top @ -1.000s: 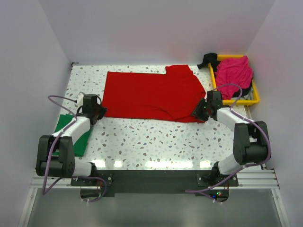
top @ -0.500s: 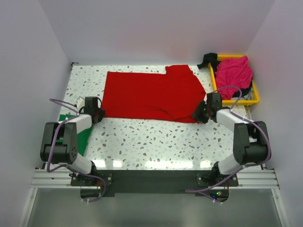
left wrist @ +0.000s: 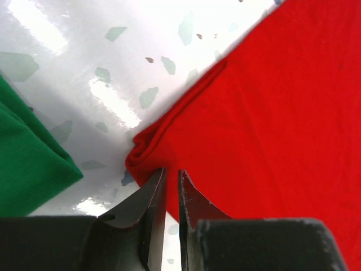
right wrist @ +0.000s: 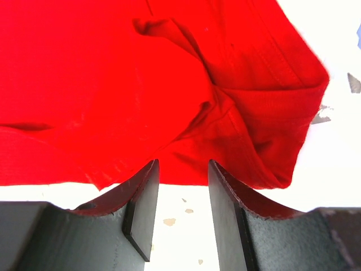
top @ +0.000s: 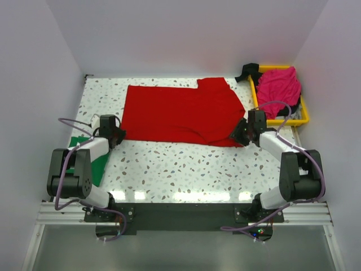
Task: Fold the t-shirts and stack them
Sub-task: Fold the tshirt
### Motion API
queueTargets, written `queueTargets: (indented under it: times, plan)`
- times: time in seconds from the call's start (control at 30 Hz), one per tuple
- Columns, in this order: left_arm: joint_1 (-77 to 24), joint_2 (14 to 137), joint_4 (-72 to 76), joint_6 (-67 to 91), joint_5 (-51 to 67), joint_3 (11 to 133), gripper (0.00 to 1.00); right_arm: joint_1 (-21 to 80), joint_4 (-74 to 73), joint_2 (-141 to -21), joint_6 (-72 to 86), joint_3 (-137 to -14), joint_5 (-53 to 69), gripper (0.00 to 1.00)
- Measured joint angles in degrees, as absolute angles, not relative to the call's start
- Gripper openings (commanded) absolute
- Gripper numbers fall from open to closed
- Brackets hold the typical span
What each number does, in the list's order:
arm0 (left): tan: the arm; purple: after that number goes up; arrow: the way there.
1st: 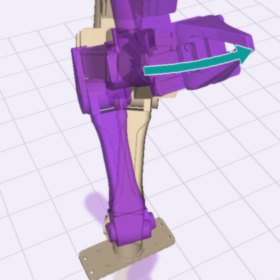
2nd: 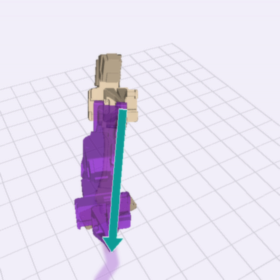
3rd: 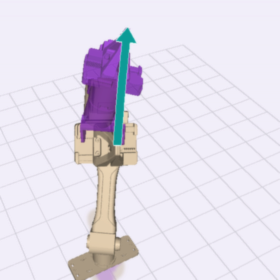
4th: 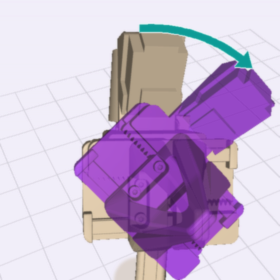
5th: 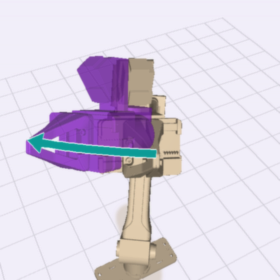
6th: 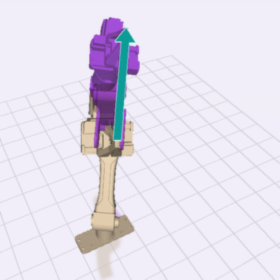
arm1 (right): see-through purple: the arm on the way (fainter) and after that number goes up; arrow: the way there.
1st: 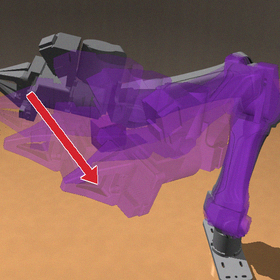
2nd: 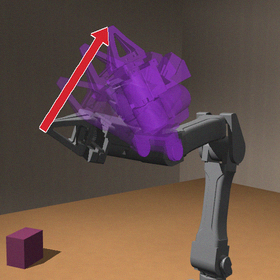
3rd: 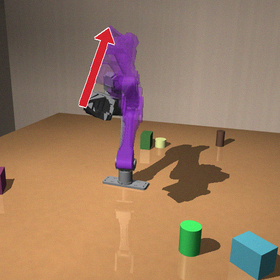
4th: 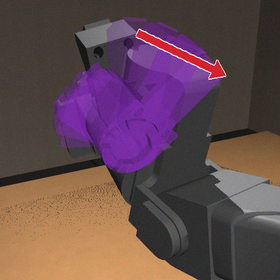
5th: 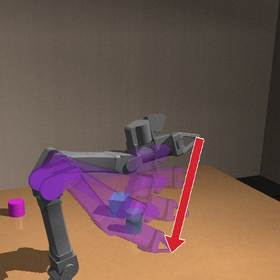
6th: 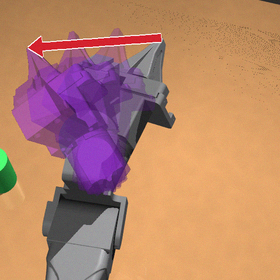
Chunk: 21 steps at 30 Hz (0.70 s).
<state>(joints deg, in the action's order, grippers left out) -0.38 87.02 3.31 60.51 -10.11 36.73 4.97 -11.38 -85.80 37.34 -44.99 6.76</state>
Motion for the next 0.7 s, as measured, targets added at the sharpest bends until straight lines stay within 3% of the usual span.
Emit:
queueTargets:
  times: [0.7]
  plan:
    - [-1.28, 72.75, -7.62, 53.98, 0.95, 48.25, 0.21, 5.54, -7.57, -89.60, 39.66, -46.30, 3.75, 0.44]
